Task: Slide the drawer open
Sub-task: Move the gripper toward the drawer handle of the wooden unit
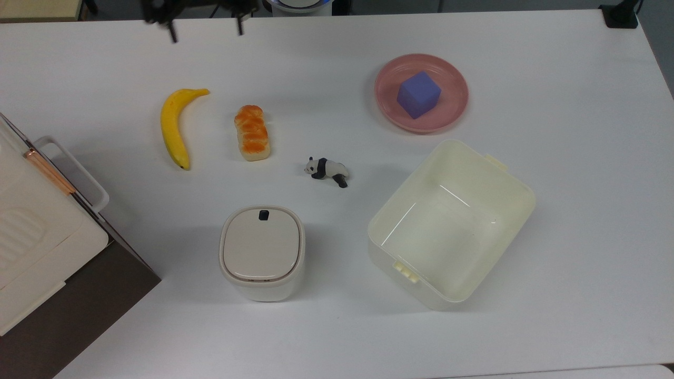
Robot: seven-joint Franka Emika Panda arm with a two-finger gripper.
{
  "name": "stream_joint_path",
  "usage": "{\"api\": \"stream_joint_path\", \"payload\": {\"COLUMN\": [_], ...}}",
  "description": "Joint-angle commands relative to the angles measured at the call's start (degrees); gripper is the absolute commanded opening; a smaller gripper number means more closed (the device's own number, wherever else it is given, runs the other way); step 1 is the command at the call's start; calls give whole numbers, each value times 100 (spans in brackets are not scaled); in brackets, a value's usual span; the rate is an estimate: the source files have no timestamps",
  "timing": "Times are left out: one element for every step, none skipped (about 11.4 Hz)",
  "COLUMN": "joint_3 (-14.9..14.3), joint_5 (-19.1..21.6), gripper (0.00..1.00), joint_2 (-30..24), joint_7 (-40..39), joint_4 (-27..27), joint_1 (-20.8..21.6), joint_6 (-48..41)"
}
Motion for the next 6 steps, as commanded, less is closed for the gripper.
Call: {"api": "stream_joint_path", "payload": {"joint_3": [-24, -24, -24, -24, -24, -24], "joint_5": [-456, -570, -641, -668, -755, -826], "gripper": [100, 100, 100, 100, 100, 100], "joint_2": [509, 650, 799, 870, 1001, 1142], "joint_7": [-801, -1055, -1327, -1582, -1881, -2084], "joint_4": [-25, -42, -77, -104, -156, -157], "joint_1": [-181, -277, -374, -462, -559, -612], "joint_6": [1050, 1437, 1771, 2036, 2299, 2580]}}
